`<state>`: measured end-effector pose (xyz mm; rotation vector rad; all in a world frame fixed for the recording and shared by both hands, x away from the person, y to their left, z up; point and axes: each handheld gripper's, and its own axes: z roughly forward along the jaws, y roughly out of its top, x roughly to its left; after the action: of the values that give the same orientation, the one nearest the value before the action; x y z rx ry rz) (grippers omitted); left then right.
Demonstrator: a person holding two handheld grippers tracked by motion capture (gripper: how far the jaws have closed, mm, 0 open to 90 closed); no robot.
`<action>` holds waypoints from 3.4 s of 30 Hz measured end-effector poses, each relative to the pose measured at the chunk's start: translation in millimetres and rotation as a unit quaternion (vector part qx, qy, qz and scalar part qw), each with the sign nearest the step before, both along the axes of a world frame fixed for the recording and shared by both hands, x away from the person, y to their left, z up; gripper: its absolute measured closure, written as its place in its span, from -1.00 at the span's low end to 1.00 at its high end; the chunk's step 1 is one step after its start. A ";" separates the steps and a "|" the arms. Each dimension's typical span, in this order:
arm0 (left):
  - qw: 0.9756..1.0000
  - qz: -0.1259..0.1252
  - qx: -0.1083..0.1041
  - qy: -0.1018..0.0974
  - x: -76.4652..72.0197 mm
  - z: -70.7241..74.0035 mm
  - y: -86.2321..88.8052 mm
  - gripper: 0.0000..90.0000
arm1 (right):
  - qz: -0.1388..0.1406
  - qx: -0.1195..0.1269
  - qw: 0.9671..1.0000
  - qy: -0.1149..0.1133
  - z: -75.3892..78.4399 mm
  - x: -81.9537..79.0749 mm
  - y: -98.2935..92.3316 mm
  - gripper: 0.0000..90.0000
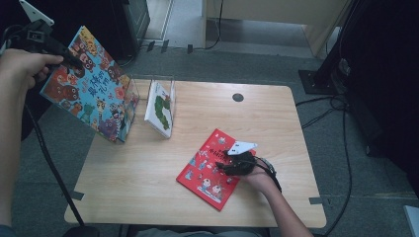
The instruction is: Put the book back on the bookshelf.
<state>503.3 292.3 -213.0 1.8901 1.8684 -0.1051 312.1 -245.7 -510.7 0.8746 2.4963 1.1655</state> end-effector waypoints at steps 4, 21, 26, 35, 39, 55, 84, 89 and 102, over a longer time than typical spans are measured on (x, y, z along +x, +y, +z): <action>1.000 -0.004 0.009 -0.001 2.5 -8.9 -5.0 0.78 | 0.001 0.001 1.000 0.001 -0.1 0.1 -0.3 -0.05; 1.000 0.004 0.006 0.004 7.1 -36.6 -3.5 0.76 | 0.006 0.003 1.000 -0.002 -0.7 1.7 -0.1 -0.05; 1.000 -0.001 -0.001 0.001 5.4 -35.1 -4.5 0.72 | 0.006 0.003 1.000 -0.002 -0.8 1.7 -0.1 -0.05; 0.999 -0.005 0.038 0.003 2.7 -24.1 -3.4 0.33 | 0.006 0.003 1.000 -0.003 -0.8 1.8 0.2 -0.05; 1.000 -0.004 0.018 -0.003 -2.6 -15.3 0.9 0.30 | 0.006 0.004 1.000 -0.003 -1.0 2.0 -0.1 -0.05; 0.998 -0.036 -0.026 -0.051 -37.7 -3.7 -2.3 0.14 | -0.005 0.016 1.000 0.011 0.0 4.5 -5.0 -0.03; 0.991 -0.089 -0.067 -0.068 -89.5 -73.1 -44.2 0.03 | -0.017 0.010 1.000 0.022 7.1 8.8 -16.7 0.03; 0.991 -0.109 -0.051 -0.060 -99.5 -91.9 -57.7 0.02 | -0.014 0.006 1.000 0.026 6.5 7.7 -16.0 0.03; 0.985 -0.151 -0.056 -0.058 -114.1 -124.8 -91.9 0.00 | -0.019 0.009 0.999 0.031 6.5 7.6 -19.3 0.05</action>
<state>389.2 200.3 -337.8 2.0413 1.4590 -0.1916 319.7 -265.0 -504.2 0.9728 2.5088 1.1682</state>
